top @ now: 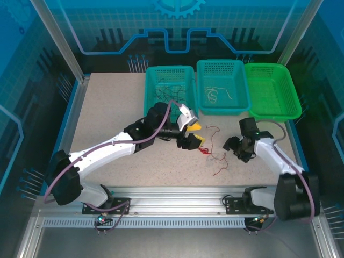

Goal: Untangle the cables

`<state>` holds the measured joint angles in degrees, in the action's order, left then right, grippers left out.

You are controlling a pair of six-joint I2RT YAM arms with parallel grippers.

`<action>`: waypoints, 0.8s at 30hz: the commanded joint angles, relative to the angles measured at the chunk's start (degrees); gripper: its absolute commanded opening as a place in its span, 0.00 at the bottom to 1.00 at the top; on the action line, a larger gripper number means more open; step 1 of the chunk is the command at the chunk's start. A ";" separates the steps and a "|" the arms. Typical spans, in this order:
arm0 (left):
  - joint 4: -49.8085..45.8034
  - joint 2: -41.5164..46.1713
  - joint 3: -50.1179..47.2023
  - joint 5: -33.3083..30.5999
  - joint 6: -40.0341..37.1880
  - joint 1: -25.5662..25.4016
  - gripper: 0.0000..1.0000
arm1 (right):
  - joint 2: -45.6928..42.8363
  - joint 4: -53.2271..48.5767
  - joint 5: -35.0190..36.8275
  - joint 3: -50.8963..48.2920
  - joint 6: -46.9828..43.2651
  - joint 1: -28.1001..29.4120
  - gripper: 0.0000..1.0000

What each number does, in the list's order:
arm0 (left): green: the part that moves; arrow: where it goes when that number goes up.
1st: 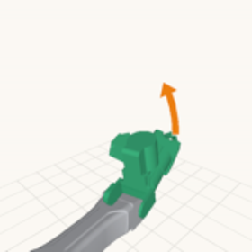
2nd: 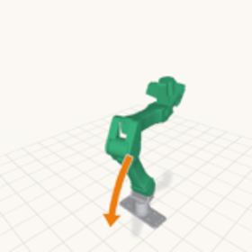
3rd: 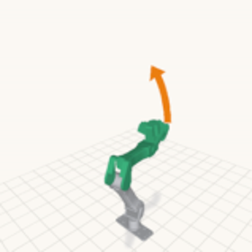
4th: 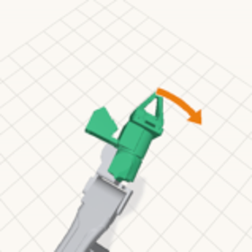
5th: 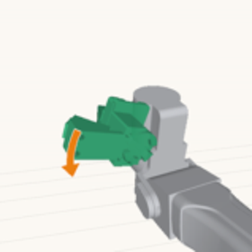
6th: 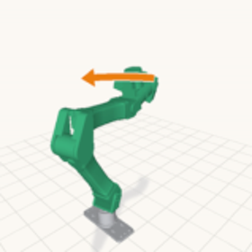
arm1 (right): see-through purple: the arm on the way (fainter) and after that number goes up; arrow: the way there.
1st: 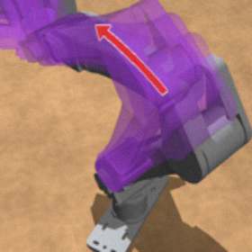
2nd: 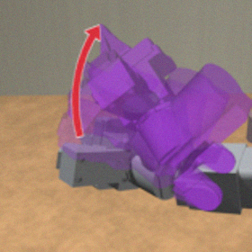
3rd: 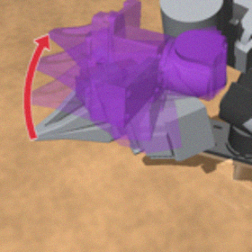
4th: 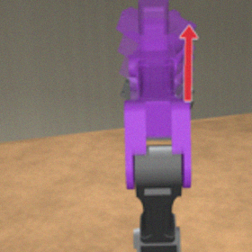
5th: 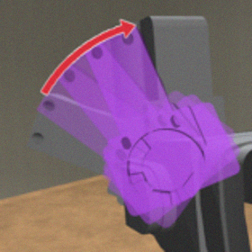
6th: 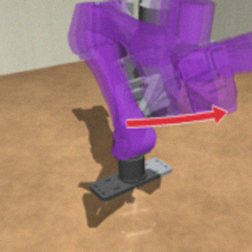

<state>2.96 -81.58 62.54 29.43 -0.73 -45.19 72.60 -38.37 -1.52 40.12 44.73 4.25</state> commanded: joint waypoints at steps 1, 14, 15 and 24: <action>-4.48 1.60 0.21 -1.96 -2.60 -0.57 0.70 | 7.79 6.89 -1.55 2.67 1.47 -1.08 0.56; -0.82 4.91 -4.18 -7.06 -0.35 -0.96 0.71 | -4.69 3.34 0.64 11.98 -7.24 1.59 0.00; -0.11 4.70 -4.17 -7.27 -0.05 -0.96 0.71 | -7.03 2.51 0.64 12.84 -7.31 2.38 0.00; 7.30 -1.69 0.22 -5.90 3.98 -1.00 0.71 | -17.05 -3.17 -2.55 24.60 -6.49 10.35 0.00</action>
<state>6.35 -80.49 59.64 22.72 0.75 -45.71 55.44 -37.82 -1.85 61.80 39.13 12.53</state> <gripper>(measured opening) 0.712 0.052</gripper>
